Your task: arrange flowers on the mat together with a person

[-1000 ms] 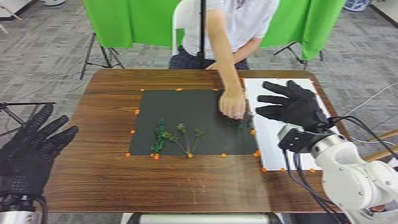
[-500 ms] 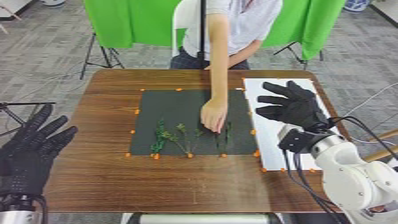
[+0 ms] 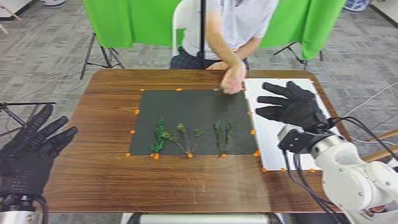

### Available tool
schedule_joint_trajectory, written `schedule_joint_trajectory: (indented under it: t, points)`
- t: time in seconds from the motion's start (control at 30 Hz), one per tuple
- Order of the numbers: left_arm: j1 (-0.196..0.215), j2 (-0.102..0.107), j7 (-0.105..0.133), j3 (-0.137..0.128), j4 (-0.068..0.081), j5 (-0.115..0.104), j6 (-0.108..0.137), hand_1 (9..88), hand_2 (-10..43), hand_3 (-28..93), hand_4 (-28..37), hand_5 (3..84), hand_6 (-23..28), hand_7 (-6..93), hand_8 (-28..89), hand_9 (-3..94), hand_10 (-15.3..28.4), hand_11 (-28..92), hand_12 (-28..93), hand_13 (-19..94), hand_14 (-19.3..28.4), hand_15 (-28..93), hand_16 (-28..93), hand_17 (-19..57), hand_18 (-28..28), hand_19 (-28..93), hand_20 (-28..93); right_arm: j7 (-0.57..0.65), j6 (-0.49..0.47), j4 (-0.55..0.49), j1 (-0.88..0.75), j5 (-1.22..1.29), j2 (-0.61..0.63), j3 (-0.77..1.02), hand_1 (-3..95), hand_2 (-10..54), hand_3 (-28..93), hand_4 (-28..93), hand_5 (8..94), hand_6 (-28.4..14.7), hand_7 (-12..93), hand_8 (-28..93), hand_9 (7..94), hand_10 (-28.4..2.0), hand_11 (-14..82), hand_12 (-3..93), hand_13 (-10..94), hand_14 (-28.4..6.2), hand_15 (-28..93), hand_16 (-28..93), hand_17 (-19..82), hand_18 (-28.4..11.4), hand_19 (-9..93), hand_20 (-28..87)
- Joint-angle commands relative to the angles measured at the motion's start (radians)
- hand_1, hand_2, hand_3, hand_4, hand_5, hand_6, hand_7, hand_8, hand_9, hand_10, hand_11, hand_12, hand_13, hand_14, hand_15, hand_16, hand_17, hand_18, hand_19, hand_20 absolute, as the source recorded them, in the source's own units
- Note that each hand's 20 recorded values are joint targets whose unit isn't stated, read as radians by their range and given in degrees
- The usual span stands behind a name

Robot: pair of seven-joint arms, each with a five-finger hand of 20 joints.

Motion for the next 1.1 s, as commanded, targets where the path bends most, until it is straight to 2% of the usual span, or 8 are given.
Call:
schedule_joint_trajectory:
  t: [0.03,0.27,0.3,0.5,0.67,0.87,1.0,1.1]
  points:
    - [0.010,-0.001,-0.009,0.009,-0.004,0.003,-0.006,16.7,6.8,75,-28.3,29.7,3.7,9.1,-8,29.5,14.4,16,12,22,22.1,41,-5,-7.1,20.9,43,17,0.048,0.055,-0.018,-0.012,-0.118,0.004,0.012,17.0,9.8,74,-24,51.6,-1.3,12,-11,53.4,-19.9,13.5,14.6,43,-22.7,46,11,8,-28.4,53,13]
    - [0.012,0.004,-0.003,0.010,-0.005,-0.002,-0.003,17.1,6.7,75,-28.3,29.8,3.8,9.1,-8,29.5,14.5,16,12,22,22.1,41,-5,-7.2,20.9,42,17,0.181,0.153,-0.046,-0.010,-0.349,0.027,0.012,19.1,7.9,74,-23,51.3,-1.1,12,-11,54.1,-20.3,14.9,14.7,46,-22.2,49,11,12,-28.2,57,14]
    - [0.009,-0.006,-0.015,0.010,-0.006,0.007,-0.007,17.1,6.7,75,-28.3,29.8,3.8,9.1,-8,29.5,14.4,16,12,22,22.1,41,-5,-7.2,20.9,42,17,0.221,0.165,-0.050,-0.006,-0.410,0.029,0.007,19.7,7.5,74,-23,51.3,-1.1,12,-11,54.2,-20.4,15.0,14.7,46,-22.2,50,11,12,-28.2,57,14]
    - [0.018,0.019,0.007,0.010,-0.007,-0.015,0.005,17.7,6.8,75,-28.3,29.7,3.8,9.2,-8,29.5,14.5,16,12,22,22.1,41,-5,-7.2,20.9,43,17,0.529,0.270,-0.032,0.156,-0.768,0.066,-0.158,24.4,6.6,73,-22,52.1,-1.6,12,-12,59.7,-20.8,18.9,14.9,54,-20.7,54,10,17,-24.3,62,13]
    - [0.034,0.044,0.028,0.010,-0.008,-0.035,0.016,17.9,6.8,75,-28.3,29.8,3.7,9.2,-8,29.6,14.4,16,12,22,22.2,41,-5,-7.2,20.8,42,17,0.657,0.245,-0.001,0.208,-0.904,0.082,-0.215,26.5,5.5,72,-22,52.5,-1.8,12,-12,62.2,-20.6,20.6,15.0,57,-19.8,56,9,20,-25.4,67,11]
    - [0.035,0.052,0.037,0.013,-0.009,-0.041,0.022,18.3,6.9,76,-28.3,29.8,3.8,9.3,-8,29.6,14.5,16,12,22,22.1,41,-5,-7.2,20.9,43,17,0.786,0.216,0.037,0.279,-1.066,0.098,-0.301,27.7,3.8,72,-21,51.0,-2.0,11,-11,63.5,-20.3,21.3,14.8,60,-19.3,57,9,22,-26.5,71,7]
    - [0.038,0.056,0.044,0.012,-0.008,-0.045,0.023,18.5,6.9,75,-28.3,29.7,3.7,9.4,-8,29.6,14.6,16,12,22,22.1,41,-5,-7.2,20.8,43,17,0.867,0.162,0.063,0.321,-1.153,0.104,-0.349,28.0,2.9,72,-21,50.6,-1.9,10,-11,65.5,-20.3,21.4,14.9,63,-19.2,58,9,24,-27.3,73,7]
    - [0.032,0.042,0.029,0.012,-0.009,-0.033,0.019,18.6,6.9,75,-28.3,29.7,3.8,9.4,-8,29.6,14.5,16,12,22,22.0,41,-5,-7.2,20.8,42,17,0.903,0.124,0.087,0.350,-1.175,0.107,-0.380,28.6,2.0,72,-21,50.4,-2.0,10,-11,66.4,-20.5,21.2,14.8,64,-19.0,58,9,24,-27.6,73,6]
